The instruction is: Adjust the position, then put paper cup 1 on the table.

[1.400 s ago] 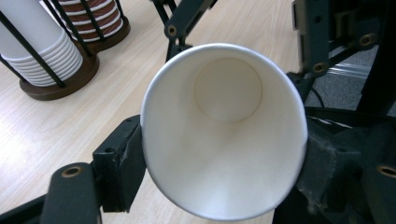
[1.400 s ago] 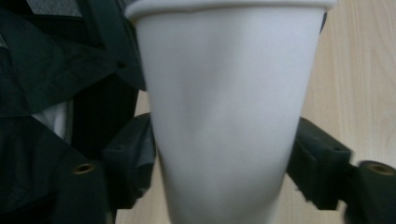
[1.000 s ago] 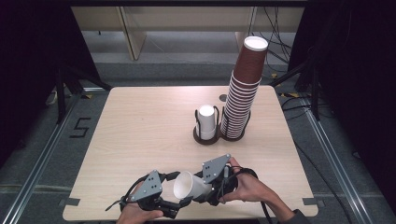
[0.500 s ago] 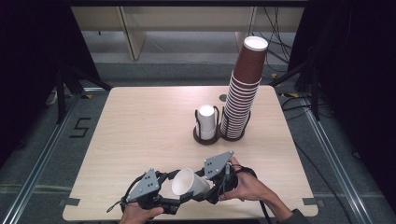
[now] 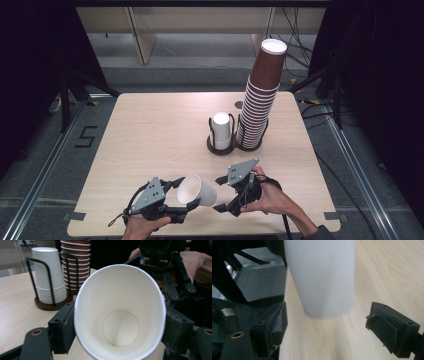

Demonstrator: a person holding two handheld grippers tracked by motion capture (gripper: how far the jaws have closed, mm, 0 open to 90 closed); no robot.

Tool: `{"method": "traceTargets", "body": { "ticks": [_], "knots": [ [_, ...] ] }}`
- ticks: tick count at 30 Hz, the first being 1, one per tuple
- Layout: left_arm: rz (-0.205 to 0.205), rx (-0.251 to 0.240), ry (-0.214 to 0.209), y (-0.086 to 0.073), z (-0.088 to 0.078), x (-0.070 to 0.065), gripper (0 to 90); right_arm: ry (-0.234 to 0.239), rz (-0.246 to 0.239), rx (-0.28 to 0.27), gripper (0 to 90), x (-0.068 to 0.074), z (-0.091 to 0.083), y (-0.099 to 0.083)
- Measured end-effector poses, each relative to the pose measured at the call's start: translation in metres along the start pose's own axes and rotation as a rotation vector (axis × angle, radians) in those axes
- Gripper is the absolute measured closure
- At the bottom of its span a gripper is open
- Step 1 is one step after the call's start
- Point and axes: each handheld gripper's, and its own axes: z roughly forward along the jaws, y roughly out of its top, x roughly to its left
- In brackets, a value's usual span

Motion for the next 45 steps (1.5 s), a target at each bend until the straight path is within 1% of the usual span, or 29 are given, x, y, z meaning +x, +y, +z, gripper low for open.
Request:
{"method": "traceTargets", "body": {
  "ticks": [3,4,5,6,7,9,11,12,13,14,15,18,19,20,23,24,26,27,29,33,36,37,38,40,41,42,43,44,45],
  "knots": [
    [-0.012,0.012,0.041,0.000,-0.002,0.004,24.0,-0.020,0.018,-0.004,17.2,-0.003,-0.006,-0.008],
    [-0.012,0.012,0.041,0.000,-0.002,0.004,23.9,-0.025,0.033,-0.003,17.2,-0.004,-0.008,-0.010],
    [0.011,0.023,0.076,0.000,-0.002,0.007,23.9,-0.038,0.033,-0.011,17.4,-0.005,-0.010,-0.012],
    [0.011,0.023,0.076,0.000,-0.002,0.007,23.9,-0.047,0.042,-0.014,17.4,-0.006,-0.012,-0.014],
    [0.016,0.038,0.123,-0.001,-0.003,0.008,23.9,-0.054,0.055,-0.012,17.4,-0.007,-0.014,-0.016],
    [0.042,0.048,0.169,-0.001,-0.004,0.009,23.8,-0.071,0.064,-0.014,17.1,-0.008,-0.015,-0.021],
    [0.058,0.055,0.195,-0.002,-0.004,0.012,23.7,-0.086,0.072,-0.006,16.0,-0.009,-0.016,-0.025],
    [0.058,0.055,0.195,-0.002,-0.004,0.012,23.6,-0.086,0.072,-0.006,16.0,-0.009,-0.016,-0.025],
    [0.056,0.065,0.221,-0.003,-0.005,0.014,23.6,-0.096,0.077,0.006,16.0,-0.008,-0.017,-0.028],
    [0.053,0.073,0.231,-0.003,-0.005,0.016,23.6,-0.102,0.080,0.004,15.9,-0.008,-0.017,-0.029],
    [0.049,0.062,0.232,-0.003,-0.004,0.018,23.6,-0.103,0.083,0.006,15.9,-0.007,-0.018,-0.031],
    [0.037,0.070,0.253,-0.003,-0.006,0.020,23.4,-0.119,0.103,0.009,16.0,-0.007,-0.021,-0.036],
    [0.032,0.073,0.280,-0.003,-0.008,0.023,23.4,-0.128,0.100,0.009,16.0,-0.007,-0.022,-0.038],
    [0.032,0.073,0.280,-0.003,-0.008,0.023,23.4,-0.134,0.111,0.009,16.0,-0.007,-0.024,-0.039],
    [0.014,0.097,0.339,-0.002,-0.014,0.030,23.2,-0.156,0.124,0.011,16.3,-0.006,-0.028,-0.044],
    [0.014,0.097,0.339,-0.002,-0.014,0.030,23.2,-0.156,0.124,0.011,16.3,-0.006,-0.028,-0.044],
    [0.003,0.100,0.363,-0.002,-0.016,0.034,23.1,-0.163,0.139,0.004,16.2,-0.006,-0.031,-0.048],
    [-0.001,0.107,0.383,-0.002,-0.018,0.038,23.0,-0.169,0.144,0.012,16.3,-0.005,-0.033,-0.050],
    [-0.011,0.111,0.400,-0.002,-0.018,0.044,22.9,-0.176,0.154,0.013,16.2,-0.005,-0.034,-0.053],
    [-0.033,0.127,0.447,0.001,-0.019,0.057,22.9,-0.198,0.149,0.010,16.3,-0.005,-0.038,-0.057],
    [-0.039,0.128,0.463,0.003,-0.019,0.063,22.8,-0.207,0.157,0.005,16.3,-0.005,-0.042,-0.058],
    [-0.044,0.134,0.474,0.004,-0.019,0.071,22.7,-0.210,0.168,0.003,16.5,-0.005,-0.044,-0.060],
    [-0.044,0.134,0.474,0.004,-0.019,0.071,22.7,-0.210,0.168,0.003,16.5,-0.005,-0.044,-0.060],
    [-0.055,0.139,0.498,0.007,-0.018,0.084,22.7,-0.221,0.180,0.002,16.5,-0.006,-0.047,-0.063],
    [-0.055,0.139,0.498,0.007,-0.018,0.084,22.6,-0.223,0.185,-0.001,16.5,-0.006,-0.047,-0.064],
    [-0.059,0.142,0.514,0.008,-0.017,0.088,22.6,-0.223,0.185,-0.001,16.5,-0.006,-0.047,-0.064],
    [-0.064,0.146,0.532,0.010,-0.017,0.097,22.6,-0.227,0.187,-0.001,16.5,-0.007,-0.049,-0.066],
    [-0.068,0.150,0.536,0.011,-0.017,0.101,22.6,-0.234,0.181,-0.001,16.6,-0.007,-0.050,-0.066],
    [-0.072,0.147,0.541,0.012,-0.017,0.105,22.6,-0.229,0.194,-0.003,16.8,-0.007,-0.050,-0.067]
  ]
}}
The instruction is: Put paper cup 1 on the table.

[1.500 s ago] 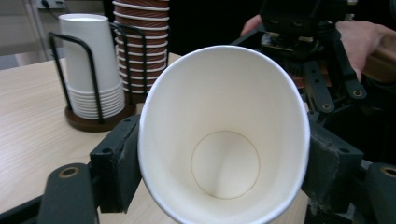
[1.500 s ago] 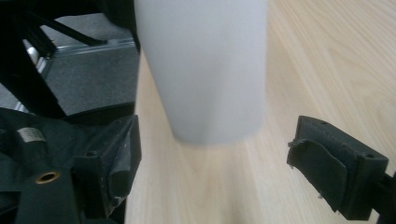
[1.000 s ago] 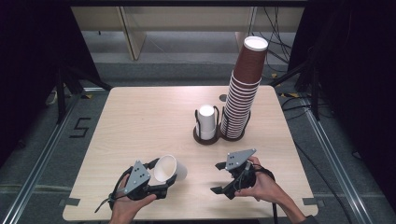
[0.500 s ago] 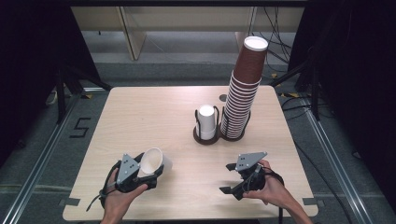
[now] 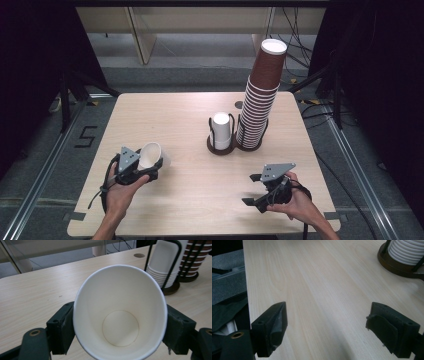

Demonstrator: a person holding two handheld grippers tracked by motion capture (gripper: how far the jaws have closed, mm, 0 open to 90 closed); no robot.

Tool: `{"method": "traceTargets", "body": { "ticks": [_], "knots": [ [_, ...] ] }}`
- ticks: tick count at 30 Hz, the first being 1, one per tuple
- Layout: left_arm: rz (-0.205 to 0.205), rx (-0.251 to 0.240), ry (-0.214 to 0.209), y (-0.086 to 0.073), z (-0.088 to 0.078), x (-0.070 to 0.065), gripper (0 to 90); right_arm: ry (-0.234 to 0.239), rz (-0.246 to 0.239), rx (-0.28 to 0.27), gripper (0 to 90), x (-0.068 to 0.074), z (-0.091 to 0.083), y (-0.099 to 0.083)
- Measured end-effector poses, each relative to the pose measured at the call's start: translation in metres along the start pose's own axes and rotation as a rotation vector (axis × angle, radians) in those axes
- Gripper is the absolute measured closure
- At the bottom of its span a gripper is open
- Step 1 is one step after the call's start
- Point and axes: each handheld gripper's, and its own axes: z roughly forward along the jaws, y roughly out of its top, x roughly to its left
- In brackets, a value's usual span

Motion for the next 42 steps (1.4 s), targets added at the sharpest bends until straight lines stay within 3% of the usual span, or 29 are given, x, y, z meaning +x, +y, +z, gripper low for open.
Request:
{"method": "traceTargets", "body": {
  "ticks": [9,17,23,26,30,34,40,42],
  "knots": [
    [-0.014,0.034,0.059,0.022,0.016,0.025,22.6,-0.016,0.018,0.006,16.9,-0.003,-0.004,-0.005],
    [-0.031,0.114,0.091,0.044,0.045,0.043,22.6,-0.017,0.012,0.016,17.3,-0.003,-0.004,-0.005],
    [-0.026,0.181,0.127,0.046,0.070,0.054,22.6,-0.006,0.013,0.017,17.4,-0.003,-0.003,-0.005],
    [-0.005,0.223,0.147,0.046,0.080,0.059,22.6,-0.015,0.002,0.015,17.5,-0.003,-0.003,-0.005],
    [-0.010,0.236,0.168,0.050,0.091,0.062,22.5,-0.012,0.004,0.021,17.5,-0.003,-0.002,-0.005],
    [0.017,0.273,0.184,0.053,0.099,0.066,22.5,-0.001,0.014,0.027,17.5,-0.001,-0.001,-0.006],
    [0.022,0.295,0.205,0.053,0.109,0.068,22.3,-0.001,0.005,0.028,17.5,-0.002,0.001,-0.007],
    [0.001,0.287,0.212,0.052,0.112,0.069,22.3,-0.002,0.000,0.028,17.6,-0.002,0.001,-0.007]
  ]
}}
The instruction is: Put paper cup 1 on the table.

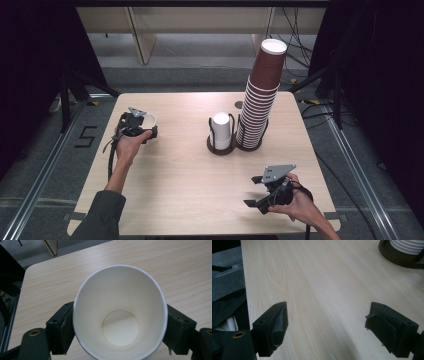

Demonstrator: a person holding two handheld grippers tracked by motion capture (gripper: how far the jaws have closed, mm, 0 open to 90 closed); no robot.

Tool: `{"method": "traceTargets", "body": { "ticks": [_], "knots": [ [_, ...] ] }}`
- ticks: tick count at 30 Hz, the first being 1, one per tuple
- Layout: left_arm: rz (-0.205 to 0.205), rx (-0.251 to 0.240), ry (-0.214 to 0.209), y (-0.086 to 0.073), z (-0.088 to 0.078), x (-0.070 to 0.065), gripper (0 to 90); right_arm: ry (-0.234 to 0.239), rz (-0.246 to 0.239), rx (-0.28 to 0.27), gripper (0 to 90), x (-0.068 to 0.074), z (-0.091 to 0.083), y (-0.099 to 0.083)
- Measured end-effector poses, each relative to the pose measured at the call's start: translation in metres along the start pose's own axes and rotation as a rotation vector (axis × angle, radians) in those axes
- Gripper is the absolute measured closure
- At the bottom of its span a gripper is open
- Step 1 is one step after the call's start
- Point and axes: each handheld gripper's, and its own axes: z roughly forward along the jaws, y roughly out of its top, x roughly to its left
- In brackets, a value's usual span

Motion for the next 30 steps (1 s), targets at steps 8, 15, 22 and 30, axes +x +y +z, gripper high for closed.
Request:
{"method": "traceTargets", "body": {
  "ticks": [8,15,22,30],
  "knots": [
    [0.009,0.021,0.012,-0.002,0.010,0.000,21.7,0.010,-0.001,0.003,17.8,0.000,0.001,0.000],
    [0.014,0.018,0.005,-0.006,0.013,0.000,20.1,0.010,0.001,0.001,17.8,0.001,0.001,0.000],
    [-0.006,-0.017,-0.004,-0.010,0.016,0.000,14.6,0.013,-0.001,0.001,17.8,0.001,0.001,0.000],
    [-0.028,-0.011,-0.020,-0.017,0.013,0.004,14.6,0.014,0.002,0.002,17.8,0.002,0.001,0.000]
  ]
}}
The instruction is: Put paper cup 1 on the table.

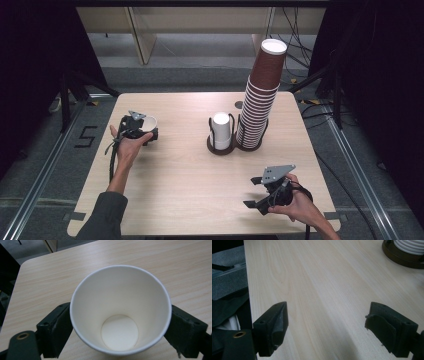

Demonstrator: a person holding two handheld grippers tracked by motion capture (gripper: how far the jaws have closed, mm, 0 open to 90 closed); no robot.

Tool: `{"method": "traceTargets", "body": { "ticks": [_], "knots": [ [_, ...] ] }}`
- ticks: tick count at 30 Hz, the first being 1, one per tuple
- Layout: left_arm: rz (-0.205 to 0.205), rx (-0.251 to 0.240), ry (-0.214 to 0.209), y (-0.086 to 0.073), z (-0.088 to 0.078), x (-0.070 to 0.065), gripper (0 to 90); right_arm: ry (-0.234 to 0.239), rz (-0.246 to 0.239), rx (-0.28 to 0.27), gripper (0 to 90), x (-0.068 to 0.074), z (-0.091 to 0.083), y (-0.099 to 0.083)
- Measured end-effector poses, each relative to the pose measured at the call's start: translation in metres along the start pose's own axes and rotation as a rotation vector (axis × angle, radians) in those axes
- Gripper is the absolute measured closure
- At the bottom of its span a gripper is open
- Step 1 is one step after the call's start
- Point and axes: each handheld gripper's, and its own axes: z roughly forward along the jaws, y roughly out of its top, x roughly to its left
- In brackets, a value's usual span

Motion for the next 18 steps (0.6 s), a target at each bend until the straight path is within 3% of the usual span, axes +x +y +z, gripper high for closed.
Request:
{"method": "traceTargets", "body": {
  "ticks": [5,8,11,16,18],
  "knots": [
    [-0.004,-0.005,-0.017,-0.005,-0.003,0.001,14.7,0.003,-0.006,0.005,17.8,0.001,0.001,0.000],
    [-0.031,-0.010,-0.039,-0.009,-0.008,0.000,14.6,0.004,-0.010,0.007,17.8,0.000,0.001,0.000],
    [-0.048,-0.019,-0.031,-0.015,-0.012,-0.002,14.7,0.010,-0.004,0.006,17.8,0.001,0.001,0.000],
    [-0.045,-0.022,-0.037,-0.024,-0.024,-0.003,14.7,0.006,0.003,0.002,17.8,0.000,0.000,0.001],
    [-0.034,-0.024,-0.020,-0.027,-0.032,-0.005,14.7,-0.003,-0.002,-0.005,17.8,0.000,-0.001,0.000]
  ]
}}
